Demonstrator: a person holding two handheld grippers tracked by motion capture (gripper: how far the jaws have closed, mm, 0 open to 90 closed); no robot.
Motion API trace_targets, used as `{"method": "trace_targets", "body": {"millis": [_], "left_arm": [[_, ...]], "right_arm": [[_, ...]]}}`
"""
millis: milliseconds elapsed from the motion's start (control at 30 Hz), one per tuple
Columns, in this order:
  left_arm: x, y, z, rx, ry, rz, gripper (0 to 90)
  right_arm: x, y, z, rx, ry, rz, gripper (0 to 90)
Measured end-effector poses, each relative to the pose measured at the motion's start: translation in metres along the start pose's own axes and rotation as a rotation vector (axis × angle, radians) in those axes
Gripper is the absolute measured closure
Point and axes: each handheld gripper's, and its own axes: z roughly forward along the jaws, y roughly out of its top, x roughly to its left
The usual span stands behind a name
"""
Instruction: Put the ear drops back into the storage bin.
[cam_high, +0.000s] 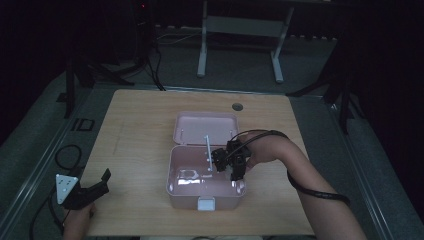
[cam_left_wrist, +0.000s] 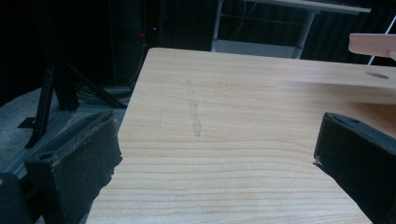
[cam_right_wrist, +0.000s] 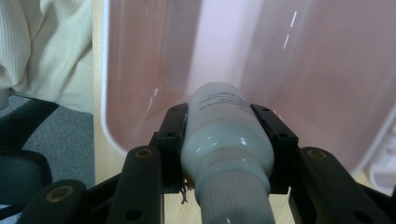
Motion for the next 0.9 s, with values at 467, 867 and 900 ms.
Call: {"method": "trace_targets", "body": {"millis": [467,867,900], "left_arm": [[0.000,0.000,0.000,0.001,0.000,0.000,0.5],[0.000,0.000,0.000,0.003,0.001,0.000,0.5],[0.000,0.000,0.000,0.002,0.000,0.000,0.5]], "right_arm": [[-0.006,0.011,0.042,0.003,0.018,-0.055,59.4],[-0.012,0.016,0.078,0.051,0.027,-0.055,59.4],[-0.012,0.017,0.084,0.065,0.033,-0.053,59.4]]}}
